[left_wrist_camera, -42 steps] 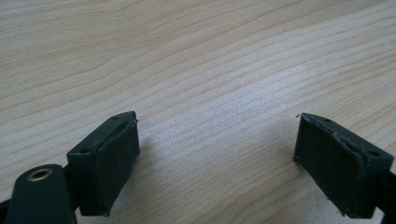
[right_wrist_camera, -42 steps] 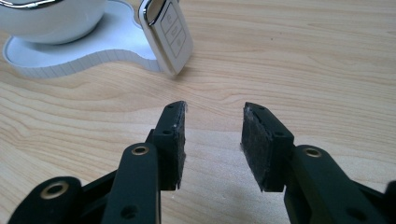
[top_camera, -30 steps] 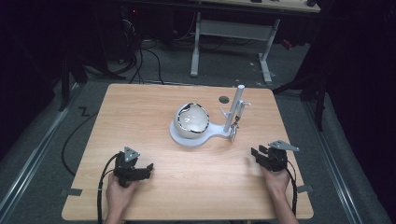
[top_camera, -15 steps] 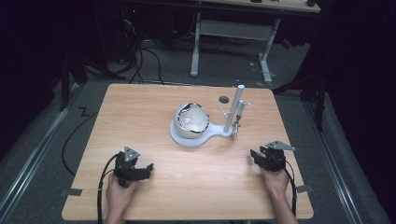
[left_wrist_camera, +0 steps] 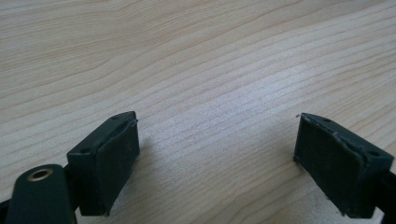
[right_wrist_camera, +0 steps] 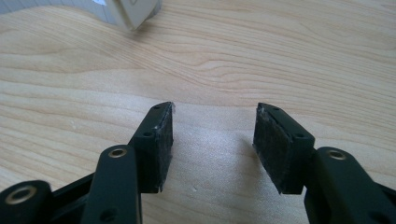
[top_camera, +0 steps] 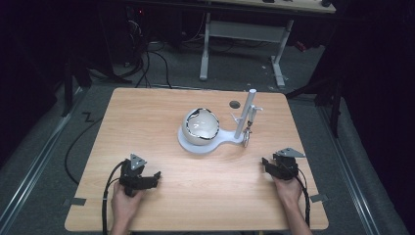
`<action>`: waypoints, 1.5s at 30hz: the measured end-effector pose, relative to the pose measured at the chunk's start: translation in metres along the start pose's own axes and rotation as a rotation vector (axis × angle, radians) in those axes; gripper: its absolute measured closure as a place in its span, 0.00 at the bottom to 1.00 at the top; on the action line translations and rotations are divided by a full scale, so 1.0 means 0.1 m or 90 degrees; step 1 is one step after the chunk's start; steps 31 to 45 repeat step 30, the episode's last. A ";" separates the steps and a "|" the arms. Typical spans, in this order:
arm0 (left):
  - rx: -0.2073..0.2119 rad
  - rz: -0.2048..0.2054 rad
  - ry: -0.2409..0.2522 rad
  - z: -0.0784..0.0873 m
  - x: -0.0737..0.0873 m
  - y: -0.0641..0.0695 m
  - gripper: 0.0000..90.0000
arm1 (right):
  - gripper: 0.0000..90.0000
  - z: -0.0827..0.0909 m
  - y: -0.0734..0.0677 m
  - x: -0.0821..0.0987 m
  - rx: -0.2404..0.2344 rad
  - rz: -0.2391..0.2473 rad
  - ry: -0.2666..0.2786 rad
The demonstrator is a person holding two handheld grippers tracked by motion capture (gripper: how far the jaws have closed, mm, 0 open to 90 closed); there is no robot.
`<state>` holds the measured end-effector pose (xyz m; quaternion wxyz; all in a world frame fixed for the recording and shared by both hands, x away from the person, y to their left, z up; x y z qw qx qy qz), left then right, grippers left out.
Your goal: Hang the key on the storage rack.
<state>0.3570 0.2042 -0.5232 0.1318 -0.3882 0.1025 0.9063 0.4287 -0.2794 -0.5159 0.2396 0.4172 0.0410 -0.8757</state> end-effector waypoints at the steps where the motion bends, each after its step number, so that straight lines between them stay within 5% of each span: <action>1: 0.000 0.000 0.000 0.00 0.00 0.00 0.16 | 0.51 0.00 0.00 0.00 0.001 0.001 -0.004; 11: 0.001 -0.001 -0.001 0.00 0.00 0.01 0.16 | 0.39 -0.03 0.04 0.00 0.000 -0.026 -0.022; 45: 0.002 -0.001 0.000 0.00 0.01 0.01 0.16 | 0.38 -0.03 0.04 0.00 0.000 -0.027 -0.022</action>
Point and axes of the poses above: each handheld gripper's, and its own axes: z roughly backward along the jaws, x roughly out of its underside, y roughly to its right, the point moved 2 cm from there along -z, roughly forward along the jaws, and after that the axes turned 6 degrees about z, right-handed, at the moved point
